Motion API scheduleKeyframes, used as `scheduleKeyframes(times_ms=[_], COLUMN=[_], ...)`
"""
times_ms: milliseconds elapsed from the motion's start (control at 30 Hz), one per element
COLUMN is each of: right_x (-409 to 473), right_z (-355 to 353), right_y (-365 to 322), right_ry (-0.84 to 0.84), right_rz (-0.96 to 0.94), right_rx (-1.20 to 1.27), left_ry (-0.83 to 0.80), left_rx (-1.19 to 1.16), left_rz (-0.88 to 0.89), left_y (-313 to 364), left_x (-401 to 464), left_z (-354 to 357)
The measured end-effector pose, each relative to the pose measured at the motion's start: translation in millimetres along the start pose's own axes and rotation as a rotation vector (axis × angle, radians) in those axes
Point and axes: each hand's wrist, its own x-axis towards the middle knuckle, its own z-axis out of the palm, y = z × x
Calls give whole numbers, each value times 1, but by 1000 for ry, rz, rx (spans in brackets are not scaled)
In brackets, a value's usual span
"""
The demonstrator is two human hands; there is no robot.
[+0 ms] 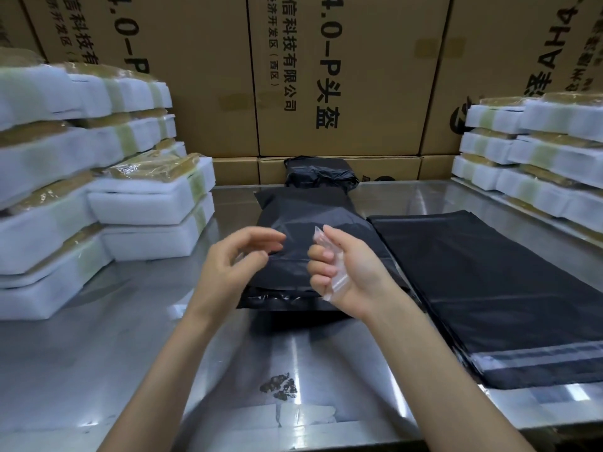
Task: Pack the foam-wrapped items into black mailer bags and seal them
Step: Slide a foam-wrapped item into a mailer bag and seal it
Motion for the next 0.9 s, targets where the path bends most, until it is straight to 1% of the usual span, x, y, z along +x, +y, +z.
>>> scheduleKeyframes(times_ms=[33, 67, 133, 167, 200, 267, 300, 333, 400, 467, 500, 533, 567, 633, 667, 700, 733, 800, 833, 900], right_x=[1, 3, 6, 8, 11, 15, 17, 19, 20, 21, 21, 21, 21, 23, 24, 26, 29, 33, 32, 28], right_z=[5, 11, 22, 26, 29, 32, 33, 32, 28, 19, 12, 3, -7, -27, -36, -45, -55, -77, -90, -117], right_y=[3, 7, 15, 19, 22, 25, 26, 26, 22, 13, 6, -3, -12, -30, -37, -43, -48, -60, -67, -79], right_ry=[-13, -37, -127, -171, -205, -249, -278, -307, -315, -233, -167, -82, 14, 189, 248, 285, 304, 335, 376, 484], right_rz=[18, 49, 138, 182, 220, 278, 294, 298, 264, 139, 45, -53, -146, -301, -360, -415, -474, -626, -704, -799], right_rx=[-14, -16, 8, 21, 37, 73, 49, -27, -309, -586, -675, -734, -774, -852, -892, -933, -984, -1172, -1336, -1727], left_ry=[28, 8, -124, -171, -176, -93, -43, 2, 115, 278, 330, 331, 286, 130, 54, -16, -79, -200, -260, -325], left_rx=[30, 119, 278, 306, 301, 297, 321, 348, 397, 489, 558, 634, 716, 859, 934, 1005, 1056, 1101, 1124, 1179], left_rz=[45, 112, 213, 214, 196, 196, 220, 239, 235, 205, 150, 55, -71, -309, -367, -365, -291, -12, 127, 304], left_y=[0, 2, -1, -3, -5, -10, -12, -14, -19, -28, -36, -46, -58, -79, -85, -89, -90, -93, -94, -95], left_x=[-1, -3, -4, -4, -5, -3, -1, 1, 6, 15, 21, 27, 34, 42, 42, 41, 39, 36, 33, 31], left_z=[-4, -5, 0, 3, 5, 1, -4, -10, -25, -49, -64, -78, -92, -108, -108, -106, -101, -87, -81, -68])
